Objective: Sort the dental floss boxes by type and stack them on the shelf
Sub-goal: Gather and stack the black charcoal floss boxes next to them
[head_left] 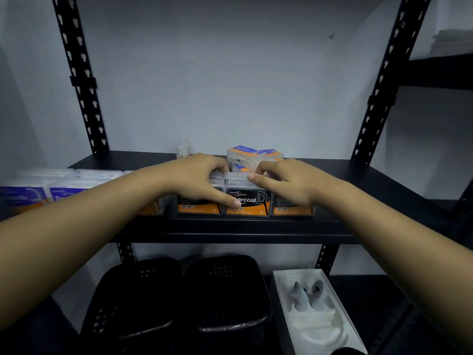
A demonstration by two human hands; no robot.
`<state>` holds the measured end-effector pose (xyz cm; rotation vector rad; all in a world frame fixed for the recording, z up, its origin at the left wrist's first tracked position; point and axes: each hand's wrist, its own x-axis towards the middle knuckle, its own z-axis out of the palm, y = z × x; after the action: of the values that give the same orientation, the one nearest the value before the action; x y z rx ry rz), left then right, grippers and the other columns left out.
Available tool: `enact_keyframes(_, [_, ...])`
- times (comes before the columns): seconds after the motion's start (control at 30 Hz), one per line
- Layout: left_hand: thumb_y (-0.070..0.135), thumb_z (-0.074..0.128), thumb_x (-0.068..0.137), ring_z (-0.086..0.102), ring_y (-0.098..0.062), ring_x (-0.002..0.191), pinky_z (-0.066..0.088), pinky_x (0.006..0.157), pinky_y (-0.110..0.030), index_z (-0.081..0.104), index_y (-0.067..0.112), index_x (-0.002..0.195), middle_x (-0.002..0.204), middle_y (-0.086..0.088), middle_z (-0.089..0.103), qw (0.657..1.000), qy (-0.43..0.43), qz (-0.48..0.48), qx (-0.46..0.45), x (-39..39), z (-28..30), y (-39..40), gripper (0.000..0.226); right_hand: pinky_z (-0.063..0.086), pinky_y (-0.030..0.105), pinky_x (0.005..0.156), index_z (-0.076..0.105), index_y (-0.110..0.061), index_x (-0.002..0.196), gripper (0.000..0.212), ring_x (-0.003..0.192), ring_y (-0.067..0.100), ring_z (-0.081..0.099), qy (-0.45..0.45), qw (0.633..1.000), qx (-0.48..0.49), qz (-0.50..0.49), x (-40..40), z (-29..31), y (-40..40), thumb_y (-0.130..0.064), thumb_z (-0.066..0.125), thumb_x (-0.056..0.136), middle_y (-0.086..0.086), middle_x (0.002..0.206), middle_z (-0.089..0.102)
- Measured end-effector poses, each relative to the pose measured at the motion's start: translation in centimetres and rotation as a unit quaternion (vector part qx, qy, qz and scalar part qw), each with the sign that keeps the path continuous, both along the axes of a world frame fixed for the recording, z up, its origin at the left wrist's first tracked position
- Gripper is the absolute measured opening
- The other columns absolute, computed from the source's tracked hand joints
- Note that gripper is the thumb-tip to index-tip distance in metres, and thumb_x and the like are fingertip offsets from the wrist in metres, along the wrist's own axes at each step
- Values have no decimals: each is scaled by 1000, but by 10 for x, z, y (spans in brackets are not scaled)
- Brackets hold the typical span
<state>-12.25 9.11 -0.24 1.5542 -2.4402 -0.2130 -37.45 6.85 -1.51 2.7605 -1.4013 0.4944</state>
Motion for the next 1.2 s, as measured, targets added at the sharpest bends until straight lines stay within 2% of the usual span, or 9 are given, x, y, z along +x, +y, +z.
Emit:
enact_keyframes(0.17, [82,74,56,63,-8,89,57,83,-37,61,33,113,99,13,65,1000,-8,12,0,-2,1,6,76,49,40,74,62,-33,92,62,77,9,58,-2,1000,5,30,-2,2,1,-84,26,89,-9,79,63])
enact_keyframes(0.33, [81,77,54,64,-10,92,56,87,-39,62,32,113,102,11,67,999,4,32,2,-4,1,12,78,49,39,71,58,-33,92,74,76,14,59,23,999,-1,31,-2,1,0,-99,30,73,-7,81,63])
enact_keyframes(0.47, [73,82,57,63,-13,102,53,94,-37,61,28,121,112,9,65,999,9,52,-1,-7,1,16,81,44,37,67,56,-35,90,68,76,12,57,22,999,-3,30,-2,0,-1,-97,32,74,-8,80,61])
enact_keyframes(0.6, [71,83,57,62,-14,101,53,94,-36,61,29,121,111,8,65,997,19,68,9,-9,1,19,80,38,34,64,52,-39,84,58,74,7,54,17,999,3,27,-1,0,0,-94,37,75,-10,78,58])
enact_keyframes(0.73, [70,84,56,62,-15,103,52,96,-36,61,27,122,114,7,65,997,24,79,9,-10,0,22,82,38,34,64,59,-33,95,65,75,6,55,5,1000,15,27,-3,0,1,-93,41,75,-10,81,60])
enact_keyframes(0.87, [69,85,56,61,-14,105,52,96,-33,60,28,125,116,8,64,996,31,79,9,-9,0,21,83,37,34,64,56,-35,88,63,75,6,53,10,1000,15,25,-3,0,0,-94,39,73,-9,79,59])
enact_keyframes(1.0, [69,85,55,62,-11,102,52,94,-33,62,34,115,110,11,66,997,48,66,6,-6,-4,17,73,39,35,64,54,-36,85,60,74,7,55,20,1000,-2,24,-3,-2,1,-92,34,80,-10,77,59])
enact_keyframes(1.1, [82,70,61,64,-5,97,54,91,-33,65,36,110,103,15,68,997,73,38,-3,-5,-7,15,67,49,41,75,58,-32,92,68,80,10,59,9,1000,2,26,-4,-5,2,-88,21,86,-9,82,63])
enact_keyframes(1.2, [79,44,86,65,-8,88,54,81,-34,67,34,105,91,11,70,996,79,8,-36,-5,-10,13,54,51,44,79,60,-31,96,71,81,10,60,4,1000,9,20,-4,-5,1,-86,16,88,-8,82,65])
